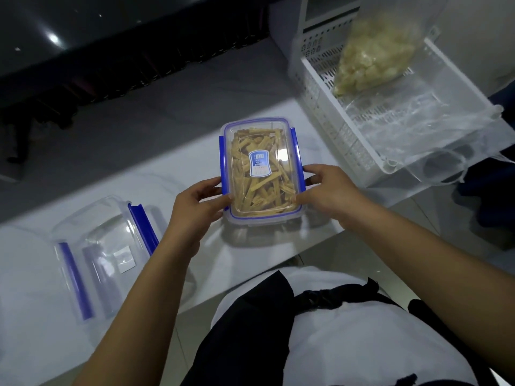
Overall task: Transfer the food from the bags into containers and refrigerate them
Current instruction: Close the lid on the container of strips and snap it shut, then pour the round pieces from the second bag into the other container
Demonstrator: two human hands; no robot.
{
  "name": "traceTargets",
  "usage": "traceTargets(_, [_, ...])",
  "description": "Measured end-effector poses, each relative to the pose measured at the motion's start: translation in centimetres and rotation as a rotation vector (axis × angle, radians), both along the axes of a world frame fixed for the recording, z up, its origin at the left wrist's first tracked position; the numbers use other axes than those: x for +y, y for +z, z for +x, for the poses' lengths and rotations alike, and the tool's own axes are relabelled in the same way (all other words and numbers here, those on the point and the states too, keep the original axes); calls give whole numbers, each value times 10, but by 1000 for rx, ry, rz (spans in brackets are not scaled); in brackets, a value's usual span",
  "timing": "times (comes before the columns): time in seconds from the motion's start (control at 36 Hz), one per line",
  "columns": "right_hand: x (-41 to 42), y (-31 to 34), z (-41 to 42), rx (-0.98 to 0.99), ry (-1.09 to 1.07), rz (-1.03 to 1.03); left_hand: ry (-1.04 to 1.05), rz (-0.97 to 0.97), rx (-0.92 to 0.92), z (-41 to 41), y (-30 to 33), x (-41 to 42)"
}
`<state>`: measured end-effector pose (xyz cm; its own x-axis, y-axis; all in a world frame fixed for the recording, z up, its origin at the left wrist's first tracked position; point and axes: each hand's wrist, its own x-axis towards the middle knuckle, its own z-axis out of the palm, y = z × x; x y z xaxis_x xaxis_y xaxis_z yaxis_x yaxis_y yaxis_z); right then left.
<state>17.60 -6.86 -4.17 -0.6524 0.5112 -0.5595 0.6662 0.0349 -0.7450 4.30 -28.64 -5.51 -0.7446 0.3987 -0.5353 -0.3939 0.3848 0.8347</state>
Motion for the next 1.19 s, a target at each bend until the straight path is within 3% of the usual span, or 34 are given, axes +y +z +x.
traceTargets(0.14, [6,5,0,92,-68,-3,-6,53,-103,-11,3,4])
traceTargets(0.28, [5,6,-11,195,-132,-209,-11,89,-114,-12,4,15])
traceTargets(0.5, [25,13,-29,265,-154,-106,141,159,-117,16,-3,47])
traceTargets(0.67, [32,31,-16,194,-47,-60,84,119,-65,14,-6,46])
traceTargets(0.78, [67,67,-6,319,-59,75,15,-30,263,-4,13,56])
traceTargets(0.97, [202,131,0,514,-365,298,-328,37,783,-52,103,154])
traceTargets(1.08, [271,142,-19,455,-415,291,-420,58,1093,-67,149,245])
traceTargets(1.19, [308,146,-52,481,-323,201,-522,-86,1184,-78,171,331])
